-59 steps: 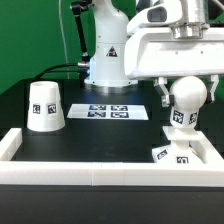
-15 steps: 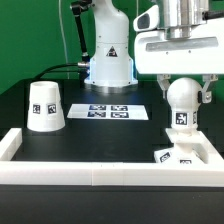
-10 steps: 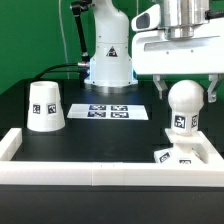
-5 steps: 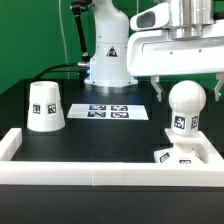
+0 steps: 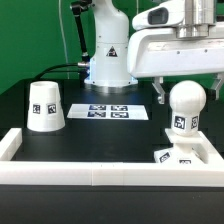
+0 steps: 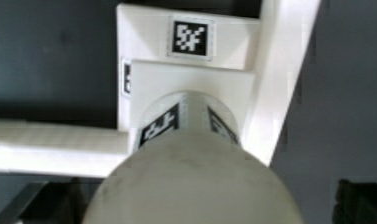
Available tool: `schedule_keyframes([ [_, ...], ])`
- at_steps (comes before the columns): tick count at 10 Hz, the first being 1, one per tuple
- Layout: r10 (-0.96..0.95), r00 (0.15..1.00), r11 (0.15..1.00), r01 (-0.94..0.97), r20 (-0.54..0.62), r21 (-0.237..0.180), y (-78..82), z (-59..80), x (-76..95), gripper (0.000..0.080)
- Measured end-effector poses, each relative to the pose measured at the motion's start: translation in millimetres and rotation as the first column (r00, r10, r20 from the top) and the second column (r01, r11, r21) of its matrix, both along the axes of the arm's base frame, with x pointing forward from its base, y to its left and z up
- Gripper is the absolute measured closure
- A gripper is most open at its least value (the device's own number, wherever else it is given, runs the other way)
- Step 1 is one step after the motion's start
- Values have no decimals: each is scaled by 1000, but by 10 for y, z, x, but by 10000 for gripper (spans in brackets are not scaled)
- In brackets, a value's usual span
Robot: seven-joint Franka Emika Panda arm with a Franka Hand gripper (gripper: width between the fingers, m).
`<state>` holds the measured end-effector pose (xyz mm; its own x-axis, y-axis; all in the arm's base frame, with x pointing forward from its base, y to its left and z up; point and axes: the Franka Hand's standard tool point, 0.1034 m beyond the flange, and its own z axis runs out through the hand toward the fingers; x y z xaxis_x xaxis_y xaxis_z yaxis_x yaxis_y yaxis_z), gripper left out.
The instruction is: Assemble lamp
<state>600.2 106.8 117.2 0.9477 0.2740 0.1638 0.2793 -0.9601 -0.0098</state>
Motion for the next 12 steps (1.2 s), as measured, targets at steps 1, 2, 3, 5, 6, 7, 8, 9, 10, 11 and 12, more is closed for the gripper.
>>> schedule_keyframes([
  [1, 97, 995, 995, -97, -2, -21, 5, -17, 17, 100],
  [2, 205, 979, 978, -205, -14, -43, 7, -39, 18, 100],
  [3, 272, 962, 960, -273, -26, -60, 22, -53, 28, 100],
  [5, 390, 920, 916, -392, -33, -85, 21, -63, 34, 100],
  [6, 437, 899, 894, -439, -36, -93, 8, -67, 35, 100],
  [7, 512, 858, 851, -513, -42, -110, 5, -68, 38, 100],
  [8, 607, 793, 783, -608, -53, -129, 6, -74, 40, 100],
  [9, 674, 736, 724, -675, -66, -142, 9, -75, 42, 100],
  [10, 721, 688, 673, -724, -79, -153, 20, -66, 45, 100],
  [11, 786, 610, 591, -789, -96, -168, 31, -61, 48, 100],
  [12, 833, 542, 520, -835, -112, -178, 40, -57, 48, 100],
])
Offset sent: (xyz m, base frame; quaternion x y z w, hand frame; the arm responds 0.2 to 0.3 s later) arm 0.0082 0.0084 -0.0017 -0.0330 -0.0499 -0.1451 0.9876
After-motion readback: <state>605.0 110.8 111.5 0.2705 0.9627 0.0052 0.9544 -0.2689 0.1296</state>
